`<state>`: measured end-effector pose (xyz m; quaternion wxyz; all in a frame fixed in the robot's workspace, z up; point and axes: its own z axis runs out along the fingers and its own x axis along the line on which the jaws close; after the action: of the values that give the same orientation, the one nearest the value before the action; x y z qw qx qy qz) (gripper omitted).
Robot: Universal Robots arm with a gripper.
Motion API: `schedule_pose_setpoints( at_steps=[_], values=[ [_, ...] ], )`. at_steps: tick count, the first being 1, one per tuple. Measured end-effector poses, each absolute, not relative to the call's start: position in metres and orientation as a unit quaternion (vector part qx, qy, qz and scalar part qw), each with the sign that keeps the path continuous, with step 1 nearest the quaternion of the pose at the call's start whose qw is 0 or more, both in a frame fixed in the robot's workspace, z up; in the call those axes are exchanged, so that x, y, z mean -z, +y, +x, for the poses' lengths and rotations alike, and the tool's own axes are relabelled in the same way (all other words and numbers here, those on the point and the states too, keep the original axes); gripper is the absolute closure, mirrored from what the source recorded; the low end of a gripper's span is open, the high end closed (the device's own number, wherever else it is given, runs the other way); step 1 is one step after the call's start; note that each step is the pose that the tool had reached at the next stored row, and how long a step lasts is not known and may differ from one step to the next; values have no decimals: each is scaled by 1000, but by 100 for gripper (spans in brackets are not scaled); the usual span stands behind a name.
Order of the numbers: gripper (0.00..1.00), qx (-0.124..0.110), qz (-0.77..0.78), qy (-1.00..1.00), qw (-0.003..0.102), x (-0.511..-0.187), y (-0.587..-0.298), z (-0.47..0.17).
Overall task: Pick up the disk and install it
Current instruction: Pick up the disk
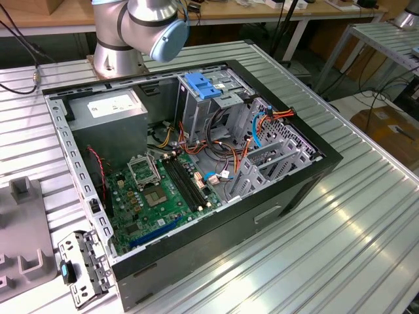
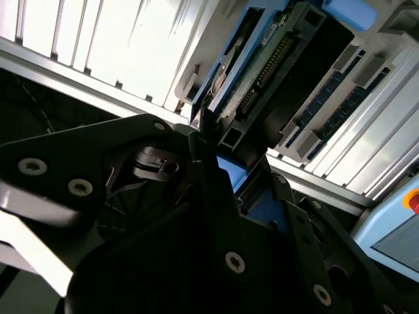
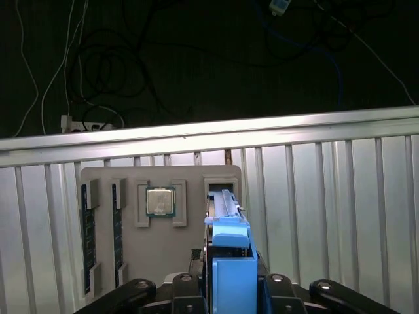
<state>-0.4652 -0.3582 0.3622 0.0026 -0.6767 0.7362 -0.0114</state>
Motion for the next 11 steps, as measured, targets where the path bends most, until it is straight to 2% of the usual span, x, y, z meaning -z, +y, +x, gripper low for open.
schedule_pose_setpoints(
  at_steps=[11],
  values=[
    [64, 11, -677, 736, 2, -373, -358, -465]
  ],
)
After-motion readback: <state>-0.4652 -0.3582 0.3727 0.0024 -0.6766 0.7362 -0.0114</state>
